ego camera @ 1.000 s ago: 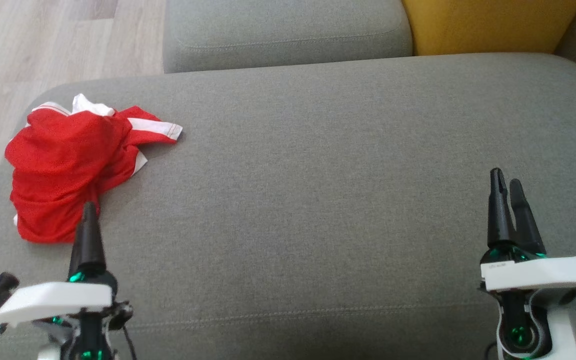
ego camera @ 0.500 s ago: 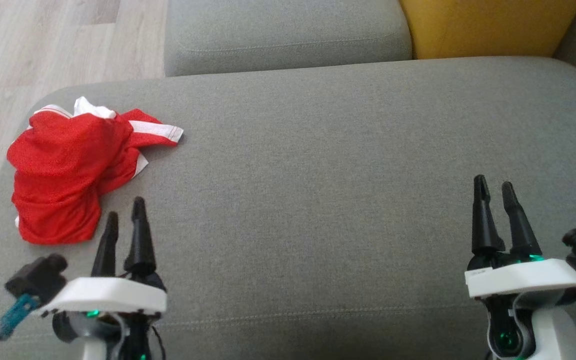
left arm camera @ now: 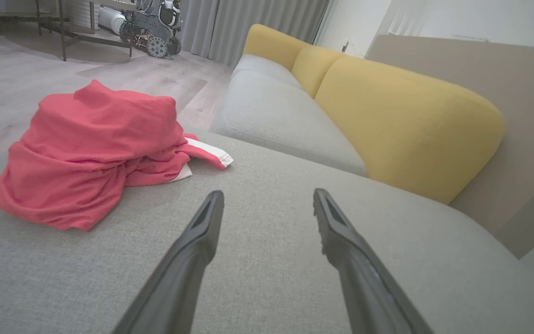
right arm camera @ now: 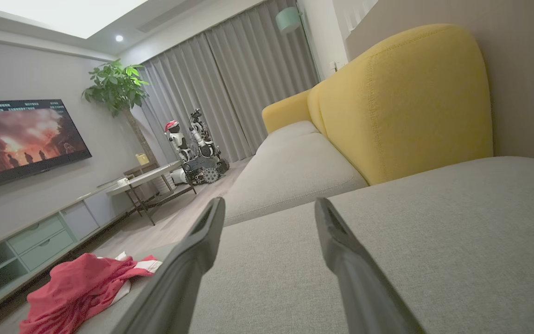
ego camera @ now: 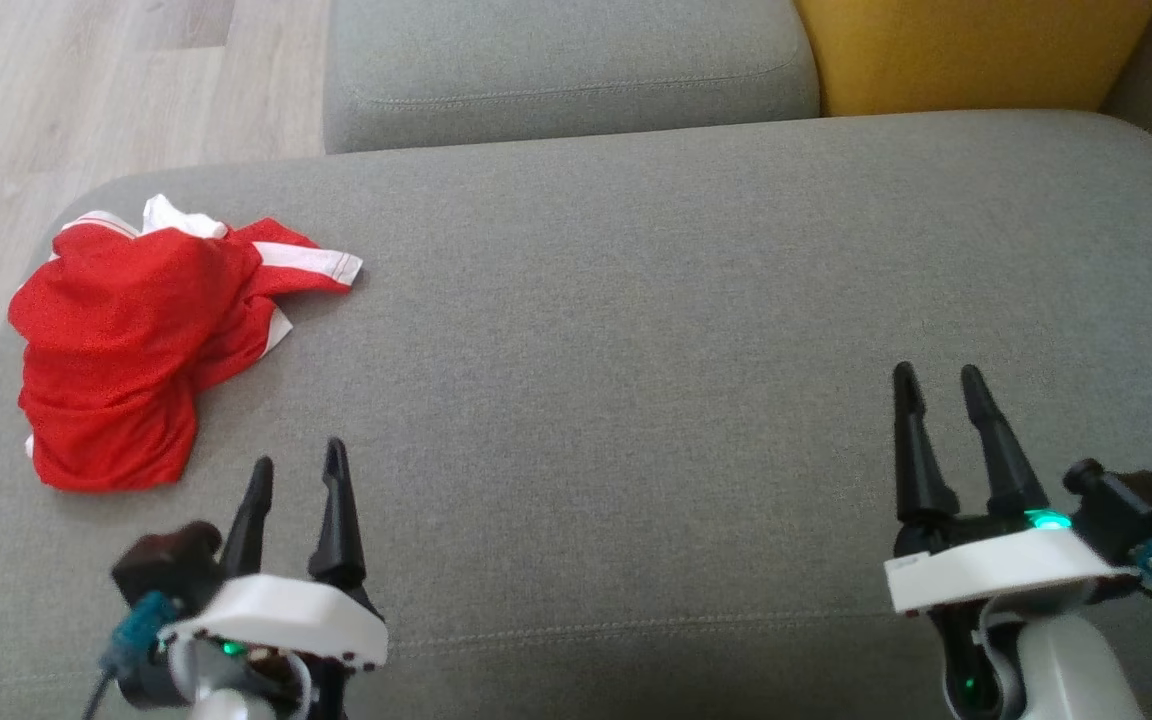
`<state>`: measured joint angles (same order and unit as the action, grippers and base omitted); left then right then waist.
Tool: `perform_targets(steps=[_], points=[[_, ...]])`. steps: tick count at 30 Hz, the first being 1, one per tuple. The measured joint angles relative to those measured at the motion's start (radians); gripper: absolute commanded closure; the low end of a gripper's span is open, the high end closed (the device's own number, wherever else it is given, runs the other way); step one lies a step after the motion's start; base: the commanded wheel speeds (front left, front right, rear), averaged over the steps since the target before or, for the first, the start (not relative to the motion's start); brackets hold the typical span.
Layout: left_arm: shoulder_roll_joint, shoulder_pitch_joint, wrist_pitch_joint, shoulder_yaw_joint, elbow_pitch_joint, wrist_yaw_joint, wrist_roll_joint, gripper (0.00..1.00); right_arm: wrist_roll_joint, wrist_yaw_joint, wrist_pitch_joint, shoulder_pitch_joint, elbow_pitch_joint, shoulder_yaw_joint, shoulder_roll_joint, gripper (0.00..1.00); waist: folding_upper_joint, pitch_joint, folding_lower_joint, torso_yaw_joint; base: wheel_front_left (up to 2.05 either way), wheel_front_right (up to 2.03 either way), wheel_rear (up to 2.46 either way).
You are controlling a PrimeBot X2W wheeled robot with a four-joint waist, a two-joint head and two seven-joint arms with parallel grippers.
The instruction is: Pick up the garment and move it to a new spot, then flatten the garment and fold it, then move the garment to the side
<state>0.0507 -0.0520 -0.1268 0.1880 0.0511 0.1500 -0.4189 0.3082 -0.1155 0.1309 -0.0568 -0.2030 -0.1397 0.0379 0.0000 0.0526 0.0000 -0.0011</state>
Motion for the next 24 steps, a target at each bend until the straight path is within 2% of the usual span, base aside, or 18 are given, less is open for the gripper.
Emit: perform_targets(steps=[9,18,24], points=[[0.028,-0.005,-0.035,0.065,0.046,0.060,0.095,0.00,-0.076,0.000,0.030,0.000,-0.016,-0.033,0.000,0.00,0.0000,0.002,0.0000,0.000,0.00,0.00,0.00],[0.038,-0.005,-0.061,0.092,-0.014,0.124,0.183,0.00,-0.174,0.000,0.058,0.000,-0.015,-0.053,0.002,0.00,0.0000,0.001,0.0000,0.004,0.00,0.00,0.00],[0.038,-0.022,-0.081,0.103,-0.013,0.131,0.215,0.00,-0.220,0.000,0.078,0.002,-0.006,-0.062,0.003,0.00,0.0000,0.002,0.0000,0.007,0.00,0.00,0.00]])
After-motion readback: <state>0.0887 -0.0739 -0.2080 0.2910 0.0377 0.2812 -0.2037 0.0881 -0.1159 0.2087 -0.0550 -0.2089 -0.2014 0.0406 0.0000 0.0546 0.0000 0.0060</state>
